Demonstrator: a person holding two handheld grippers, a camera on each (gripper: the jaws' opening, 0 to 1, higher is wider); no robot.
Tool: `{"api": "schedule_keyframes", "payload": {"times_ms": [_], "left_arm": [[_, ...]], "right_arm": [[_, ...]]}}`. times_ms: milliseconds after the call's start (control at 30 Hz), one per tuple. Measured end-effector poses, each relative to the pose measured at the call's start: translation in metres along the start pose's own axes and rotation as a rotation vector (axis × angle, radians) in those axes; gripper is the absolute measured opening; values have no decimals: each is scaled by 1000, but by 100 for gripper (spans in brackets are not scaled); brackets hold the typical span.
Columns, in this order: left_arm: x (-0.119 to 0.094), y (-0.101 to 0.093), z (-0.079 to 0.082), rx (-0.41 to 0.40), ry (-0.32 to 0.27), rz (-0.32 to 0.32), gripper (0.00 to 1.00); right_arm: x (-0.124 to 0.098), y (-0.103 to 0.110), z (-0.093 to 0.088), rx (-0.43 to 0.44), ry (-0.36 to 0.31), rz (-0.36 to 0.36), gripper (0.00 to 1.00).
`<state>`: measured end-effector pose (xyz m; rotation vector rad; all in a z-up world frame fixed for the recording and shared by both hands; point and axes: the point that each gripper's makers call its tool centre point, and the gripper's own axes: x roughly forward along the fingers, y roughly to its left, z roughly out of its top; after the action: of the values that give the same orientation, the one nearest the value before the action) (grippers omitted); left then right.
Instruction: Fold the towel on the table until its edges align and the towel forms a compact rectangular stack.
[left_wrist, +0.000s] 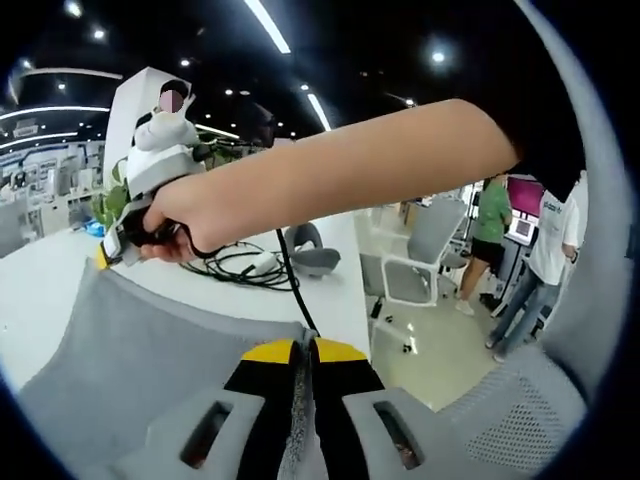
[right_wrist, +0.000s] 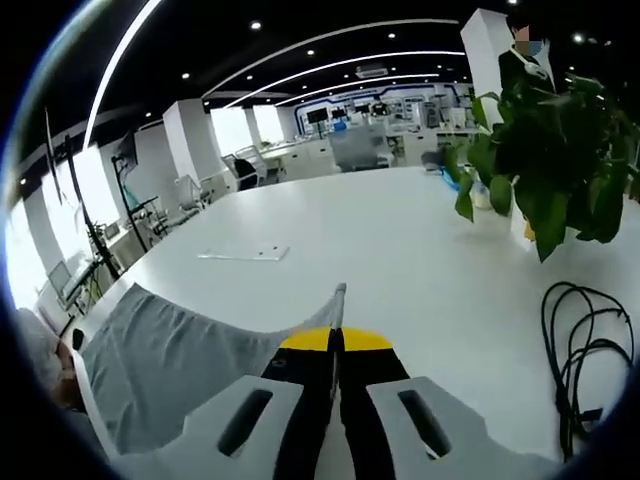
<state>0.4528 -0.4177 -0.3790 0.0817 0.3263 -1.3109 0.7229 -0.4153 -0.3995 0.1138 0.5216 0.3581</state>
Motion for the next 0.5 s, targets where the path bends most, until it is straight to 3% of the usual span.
{"api": "schedule_keyframes", "payload": {"times_ms": [267,500], "left_arm": [[-27,9,27,-20,-77,39,6],[-55,15,41,4,-108,56,6]], "right_arm": [[0,26,20,-32,-32,43,0],[1,55,38,-63,-59,80,0]]}}
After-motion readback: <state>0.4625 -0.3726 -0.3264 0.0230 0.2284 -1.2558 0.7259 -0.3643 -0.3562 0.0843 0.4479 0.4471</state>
